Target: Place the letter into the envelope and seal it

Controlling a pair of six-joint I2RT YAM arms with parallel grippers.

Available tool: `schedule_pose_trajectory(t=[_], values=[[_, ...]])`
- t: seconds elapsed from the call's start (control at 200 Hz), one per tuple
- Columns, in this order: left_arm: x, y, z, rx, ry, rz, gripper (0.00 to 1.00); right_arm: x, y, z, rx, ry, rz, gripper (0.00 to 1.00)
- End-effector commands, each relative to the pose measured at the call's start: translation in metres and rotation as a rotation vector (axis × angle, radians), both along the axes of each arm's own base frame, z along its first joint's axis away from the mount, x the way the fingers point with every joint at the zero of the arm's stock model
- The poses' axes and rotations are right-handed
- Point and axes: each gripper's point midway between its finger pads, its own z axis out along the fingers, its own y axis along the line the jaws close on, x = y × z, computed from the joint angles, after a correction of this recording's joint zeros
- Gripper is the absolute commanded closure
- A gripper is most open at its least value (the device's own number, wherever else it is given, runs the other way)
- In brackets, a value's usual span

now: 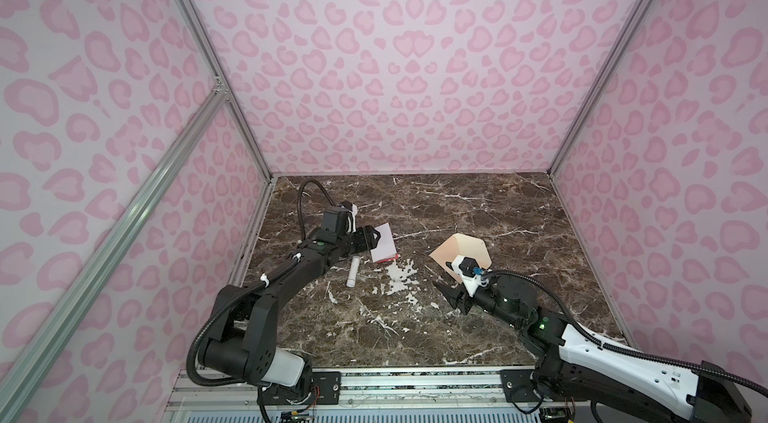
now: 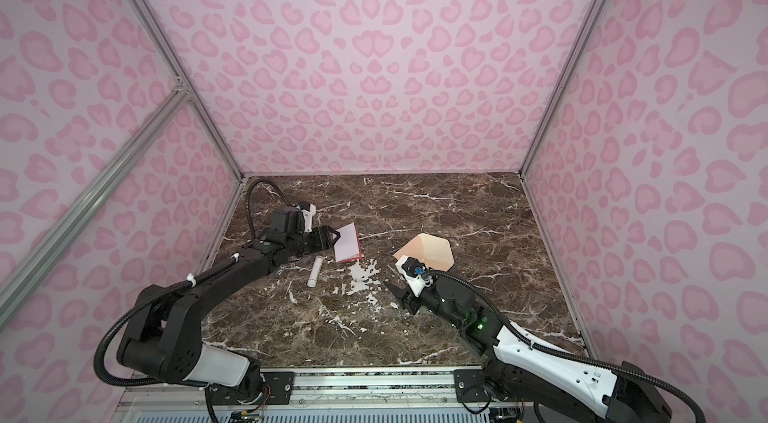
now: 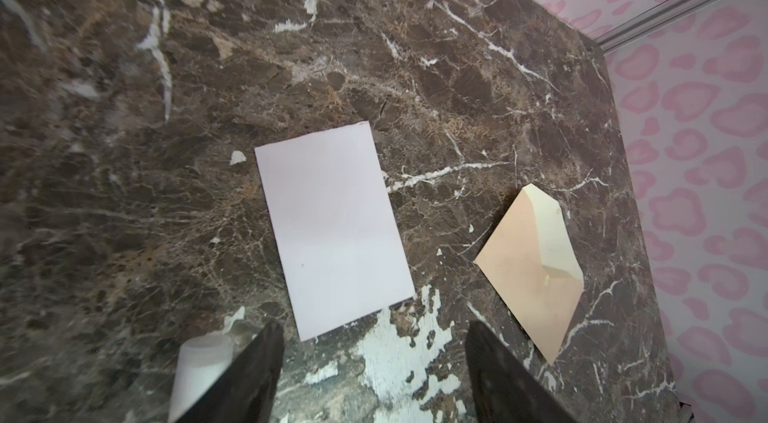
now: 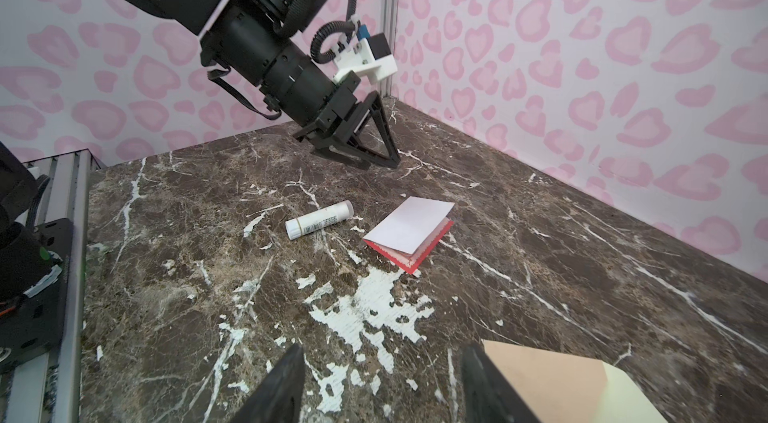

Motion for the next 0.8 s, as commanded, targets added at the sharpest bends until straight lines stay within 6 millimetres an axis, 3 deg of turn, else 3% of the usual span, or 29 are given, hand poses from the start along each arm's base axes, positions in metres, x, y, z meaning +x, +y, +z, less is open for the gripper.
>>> schedule_pose_trajectory(t=[0.0, 0.155, 0.3, 0.53, 0.795], values=[[-0.013, 0.007, 0.022, 0.073, -0.041, -0.015, 0.28, 0.004, -0.005, 0.006, 0.013, -0.022, -0.036, 0.38], [-0.042, -0.002, 0.059, 0.094, -0.127, -0.073, 0.29, 0.006, -0.013, 0.007, 0.035, -0.019, -0.08, 0.39], [-0.075, -0.01, 0.077, 0.054, -0.169, -0.11, 0.32, 0.01, -0.024, 0.011, 0.081, -0.006, -0.148, 0.39], [-0.118, -0.008, 0.075, 0.041, -0.154, -0.104, 0.36, 0.033, -0.073, 0.004, 0.169, 0.104, -0.479, 0.42], [-0.135, -0.023, 0.076, 0.002, -0.141, -0.144, 0.37, 0.04, -0.123, -0.018, 0.323, 0.337, -0.732, 0.49]])
